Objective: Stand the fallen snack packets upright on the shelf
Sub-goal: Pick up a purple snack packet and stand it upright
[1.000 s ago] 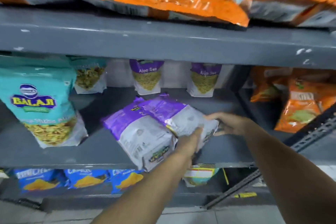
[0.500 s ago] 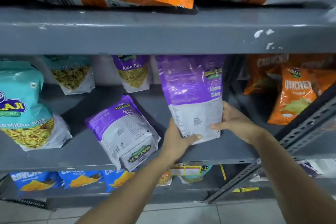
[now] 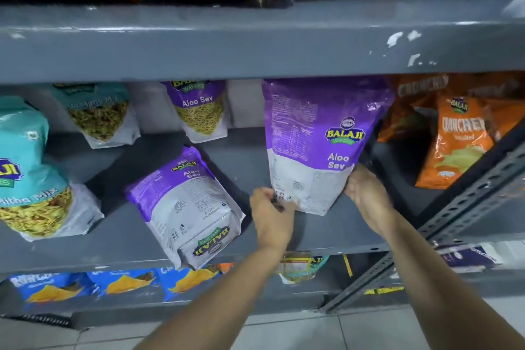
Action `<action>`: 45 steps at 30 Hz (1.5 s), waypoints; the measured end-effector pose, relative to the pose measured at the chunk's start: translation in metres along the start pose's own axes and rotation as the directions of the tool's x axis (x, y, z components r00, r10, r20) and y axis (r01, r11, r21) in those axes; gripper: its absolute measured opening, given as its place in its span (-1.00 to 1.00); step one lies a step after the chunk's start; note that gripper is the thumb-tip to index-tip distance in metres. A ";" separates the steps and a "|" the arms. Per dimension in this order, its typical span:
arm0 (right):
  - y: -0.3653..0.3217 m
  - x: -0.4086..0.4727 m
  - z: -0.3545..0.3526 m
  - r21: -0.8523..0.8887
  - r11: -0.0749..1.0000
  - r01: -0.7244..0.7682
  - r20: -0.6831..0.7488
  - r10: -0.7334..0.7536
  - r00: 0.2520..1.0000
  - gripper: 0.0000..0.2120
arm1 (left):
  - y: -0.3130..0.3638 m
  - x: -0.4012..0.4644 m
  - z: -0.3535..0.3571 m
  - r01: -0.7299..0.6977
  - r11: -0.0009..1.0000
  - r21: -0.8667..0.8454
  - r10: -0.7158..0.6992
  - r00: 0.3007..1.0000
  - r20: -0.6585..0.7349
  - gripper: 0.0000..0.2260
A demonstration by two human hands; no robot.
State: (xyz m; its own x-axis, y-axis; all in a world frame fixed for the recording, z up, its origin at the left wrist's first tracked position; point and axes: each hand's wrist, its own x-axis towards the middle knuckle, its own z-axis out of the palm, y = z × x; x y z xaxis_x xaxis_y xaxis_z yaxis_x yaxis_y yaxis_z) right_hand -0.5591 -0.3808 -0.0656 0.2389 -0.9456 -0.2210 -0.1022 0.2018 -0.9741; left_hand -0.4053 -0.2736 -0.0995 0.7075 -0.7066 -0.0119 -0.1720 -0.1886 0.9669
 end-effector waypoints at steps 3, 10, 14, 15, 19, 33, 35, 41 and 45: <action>0.001 -0.005 0.008 0.004 0.999 -0.037 -0.109 0.037 0.993 -0.73 | 0.000 -0.015 0.006 0.014 0.999 -0.043 -0.006 0.985 0.170 -0.50; 0.007 -0.012 -0.007 -0.080 0.995 0.052 0.073 -0.046 0.996 -0.72 | 0.028 0.017 -0.005 -0.081 0.977 0.196 -0.076 0.730 0.679 -0.07; 0.005 -0.021 -0.015 0.016 0.999 0.032 0.113 -0.034 0.993 -0.47 | 0.038 0.039 -0.008 -0.138 0.958 0.253 -0.093 0.683 0.725 -0.24; 0.005 -0.023 -0.017 -0.034 0.999 0.029 0.102 -0.026 0.994 -0.41 | 0.041 0.046 -0.011 -0.135 0.958 0.253 -0.095 0.682 0.725 -0.30; 0.006 -0.019 -0.016 -0.414 0.905 0.101 0.033 -0.095 0.995 -0.44 | 0.037 0.069 -0.014 -0.059 0.989 0.133 -0.020 0.848 0.530 -0.56; -0.017 -0.027 -0.023 -0.090 0.983 0.161 0.290 -0.128 0.948 -0.42 | 0.046 0.030 -0.007 -0.074 0.997 -0.009 0.068 0.857 0.510 -0.24; -0.019 -0.026 -0.021 -0.087 0.978 0.188 0.290 -0.155 0.944 -0.44 | 0.050 0.033 -0.009 -0.098 0.995 0.016 0.075 0.849 0.524 -0.27; -0.032 -0.019 -0.019 0.104 0.969 0.224 0.167 -0.239 0.957 -0.58 | 0.073 0.042 -0.016 -0.167 0.981 -0.103 0.196 0.855 0.480 -0.54; -0.047 -0.018 -0.017 0.204 0.950 0.236 0.168 -0.272 0.948 -0.53 | 0.085 0.042 -0.020 -0.131 0.970 -0.203 0.214 0.857 0.468 -0.67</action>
State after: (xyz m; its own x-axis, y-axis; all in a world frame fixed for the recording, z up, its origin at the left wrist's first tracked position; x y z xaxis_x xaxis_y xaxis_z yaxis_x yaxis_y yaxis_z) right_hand -0.5748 -0.3776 -0.0145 0.4163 -0.9080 0.0470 0.1560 0.0204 -0.9875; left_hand -0.3762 -0.3054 -0.0129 0.2491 -0.9654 0.0771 -0.1205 0.0481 0.9915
